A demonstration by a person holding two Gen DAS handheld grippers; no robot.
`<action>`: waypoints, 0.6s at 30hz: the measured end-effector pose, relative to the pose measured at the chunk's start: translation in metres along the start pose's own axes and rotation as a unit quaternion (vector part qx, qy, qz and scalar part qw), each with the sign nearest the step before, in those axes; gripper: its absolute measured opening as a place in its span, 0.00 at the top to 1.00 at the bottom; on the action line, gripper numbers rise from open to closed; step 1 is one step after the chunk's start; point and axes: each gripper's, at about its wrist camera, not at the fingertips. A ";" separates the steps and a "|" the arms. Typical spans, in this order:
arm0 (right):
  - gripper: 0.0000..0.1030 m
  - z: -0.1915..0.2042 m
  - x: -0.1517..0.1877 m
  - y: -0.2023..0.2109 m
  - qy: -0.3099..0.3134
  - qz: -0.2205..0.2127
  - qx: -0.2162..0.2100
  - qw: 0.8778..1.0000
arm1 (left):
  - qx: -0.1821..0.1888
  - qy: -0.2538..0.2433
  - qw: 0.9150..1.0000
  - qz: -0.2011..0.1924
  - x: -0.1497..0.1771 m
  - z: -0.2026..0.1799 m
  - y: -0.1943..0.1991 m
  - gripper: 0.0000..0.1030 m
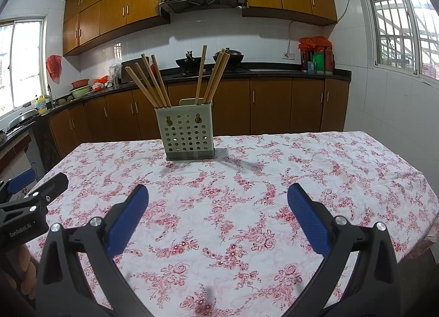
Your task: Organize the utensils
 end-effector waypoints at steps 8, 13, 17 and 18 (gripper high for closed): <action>0.04 0.000 0.000 0.000 0.000 0.000 0.000 1.000 | 0.001 0.001 1.000 0.001 0.001 0.002 0.000 0.02; 0.04 0.000 0.000 0.000 0.000 0.000 0.000 1.000 | 0.001 0.002 1.000 0.002 0.001 0.002 0.000 0.02; 0.04 0.000 0.000 0.000 0.000 0.001 0.000 1.000 | 0.000 0.003 1.000 0.002 0.001 0.005 -0.001 0.02; 0.04 0.000 0.000 0.000 0.000 0.000 0.000 1.000 | 0.000 0.003 1.000 0.002 0.001 0.004 -0.001 0.02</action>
Point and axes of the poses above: each gripper's, at about its wrist camera, not at the fingertips, and y roughly against the way its jaws point, z to its left, x to its underside
